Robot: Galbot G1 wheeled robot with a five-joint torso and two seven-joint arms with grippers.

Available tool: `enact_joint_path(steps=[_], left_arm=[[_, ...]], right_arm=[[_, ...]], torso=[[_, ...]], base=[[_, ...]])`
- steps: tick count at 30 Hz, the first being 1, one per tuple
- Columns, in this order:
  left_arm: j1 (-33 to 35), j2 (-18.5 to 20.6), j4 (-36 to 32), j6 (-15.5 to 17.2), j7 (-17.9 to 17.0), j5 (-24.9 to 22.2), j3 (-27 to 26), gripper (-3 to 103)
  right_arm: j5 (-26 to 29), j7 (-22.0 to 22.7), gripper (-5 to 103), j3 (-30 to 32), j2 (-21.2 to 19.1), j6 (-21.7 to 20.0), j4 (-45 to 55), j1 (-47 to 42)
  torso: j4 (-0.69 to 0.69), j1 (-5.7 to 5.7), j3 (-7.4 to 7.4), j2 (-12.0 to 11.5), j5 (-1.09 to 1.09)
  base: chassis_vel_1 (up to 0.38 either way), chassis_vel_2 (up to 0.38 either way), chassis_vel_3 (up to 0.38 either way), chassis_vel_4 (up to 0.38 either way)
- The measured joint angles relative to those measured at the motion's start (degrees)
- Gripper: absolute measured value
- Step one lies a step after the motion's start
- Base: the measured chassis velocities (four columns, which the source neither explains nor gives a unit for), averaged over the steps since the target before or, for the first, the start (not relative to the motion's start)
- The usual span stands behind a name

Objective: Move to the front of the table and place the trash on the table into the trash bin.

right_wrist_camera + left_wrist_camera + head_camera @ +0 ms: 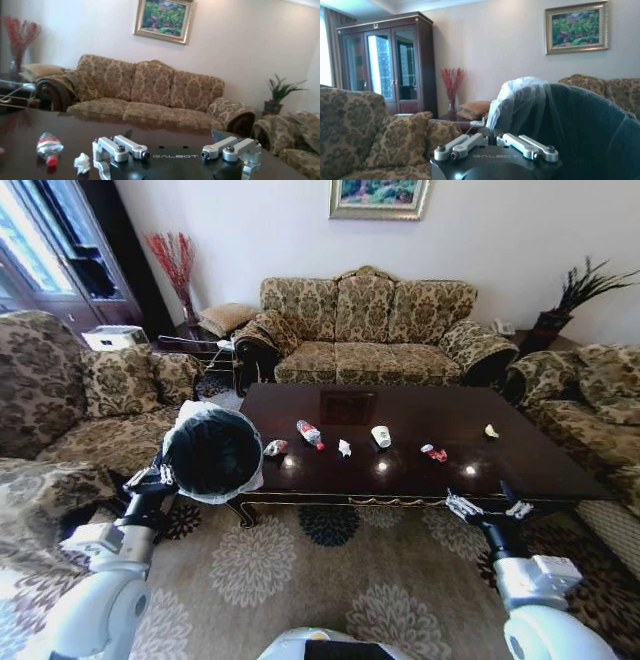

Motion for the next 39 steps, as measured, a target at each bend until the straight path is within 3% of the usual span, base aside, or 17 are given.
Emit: enact_joint_path(steps=[11,16,22,39], left_arm=[[0.1,-0.4,1.6,-1.9,0.1,1.5,0.5,2],[0.1,-0.5,1.8,-2.4,0.5,2.3,1.1,2],[0.4,-0.6,1.7,-2.4,0.5,2.4,1.1,2],[1.0,-1.0,1.1,-2.8,0.4,2.5,1.1,2]], right_arm=[[-0.6,-1.7,100,-2.5,-0.9,-0.7,-0.6,1.1],[-2.4,-3.8,100,-3.1,-0.7,0.3,-1.5,1.0],[-2.9,-4.3,100,-3.0,-0.2,0.8,-1.5,0.2],[-3.8,-4.5,100,-3.8,-0.6,1.2,-2.1,0.4]], torso=[[0.05,-0.04,-0.11,-0.3,-0.01],[-0.03,-0.06,-0.12,-0.3,-0.01],[0.00,-0.07,-0.11,-0.3,0.00],[0.02,-0.02,-0.08,-0.2,0.03]], base=[[0.071,0.076,0.084,0.071],[0.014,0.020,0.028,0.008],[0.000,0.000,0.000,0.000],[-0.176,0.183,0.174,-0.171]])
